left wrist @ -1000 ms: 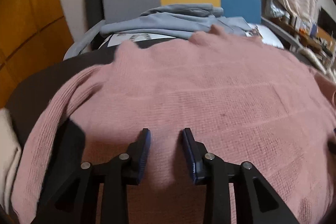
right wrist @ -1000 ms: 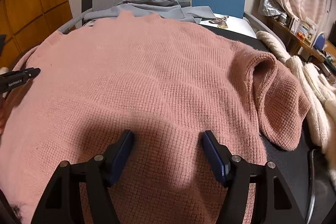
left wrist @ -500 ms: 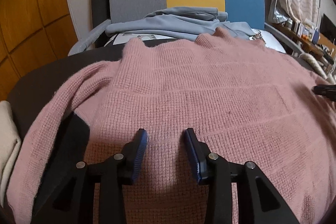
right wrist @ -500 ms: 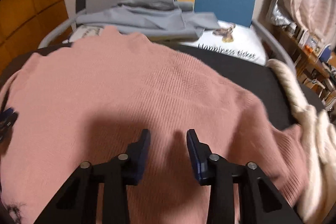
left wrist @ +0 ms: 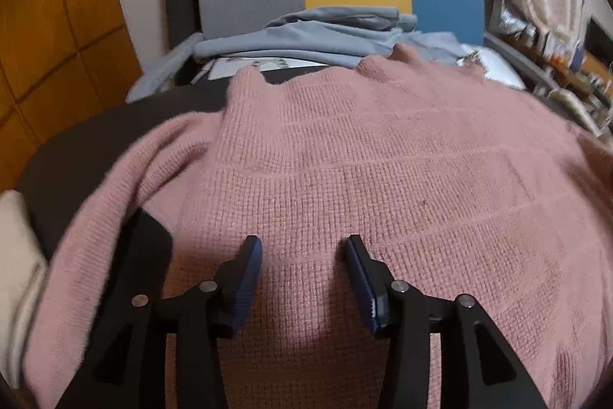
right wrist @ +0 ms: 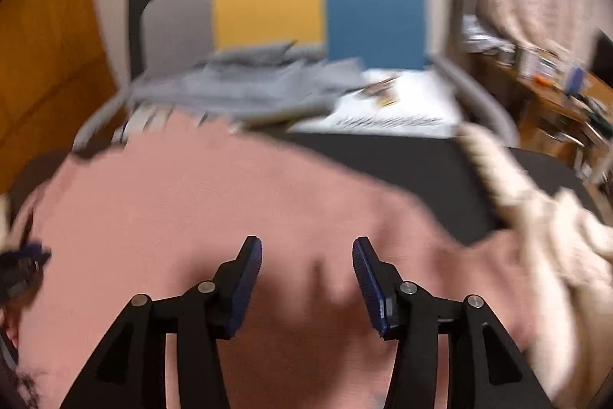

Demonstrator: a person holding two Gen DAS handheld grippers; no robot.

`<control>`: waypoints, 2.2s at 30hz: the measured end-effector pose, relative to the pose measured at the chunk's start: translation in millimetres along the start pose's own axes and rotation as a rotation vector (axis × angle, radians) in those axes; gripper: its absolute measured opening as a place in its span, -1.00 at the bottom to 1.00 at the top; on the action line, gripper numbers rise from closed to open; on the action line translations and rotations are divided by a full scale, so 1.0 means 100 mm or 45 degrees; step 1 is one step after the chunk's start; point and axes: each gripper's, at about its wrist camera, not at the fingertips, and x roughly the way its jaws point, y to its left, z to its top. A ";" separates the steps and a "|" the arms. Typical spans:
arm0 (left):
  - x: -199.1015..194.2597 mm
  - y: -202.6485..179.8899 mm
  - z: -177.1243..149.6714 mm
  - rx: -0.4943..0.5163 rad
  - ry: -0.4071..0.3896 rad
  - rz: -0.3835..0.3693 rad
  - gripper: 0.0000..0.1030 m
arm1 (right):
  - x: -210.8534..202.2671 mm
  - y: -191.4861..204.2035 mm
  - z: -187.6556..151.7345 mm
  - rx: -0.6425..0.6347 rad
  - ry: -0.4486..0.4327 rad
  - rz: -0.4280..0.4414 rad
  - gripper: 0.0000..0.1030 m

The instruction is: Fold clothes

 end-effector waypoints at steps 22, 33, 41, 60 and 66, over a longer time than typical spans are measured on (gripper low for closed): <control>0.05 -1.02 0.01 0.105 -0.065 -0.346 -0.05 | 0.79 -1.30 -0.06 0.110 0.386 -0.274 -0.81; 0.03 -0.97 0.00 0.091 -0.064 -0.364 -0.05 | -0.25 -1.43 0.51 0.069 0.025 -0.440 -0.81; 0.03 -0.97 0.00 0.096 -0.067 -0.357 -0.05 | -0.38 -2.28 0.75 0.131 0.046 -0.848 -0.81; -0.01 -1.00 -0.02 0.113 -0.072 -0.332 -0.04 | -0.82 -2.92 0.27 0.550 0.130 -0.443 -0.06; -0.01 -1.01 -0.02 0.116 -0.073 -0.326 -0.03 | -0.60 -3.22 0.06 0.880 0.249 -0.412 -0.04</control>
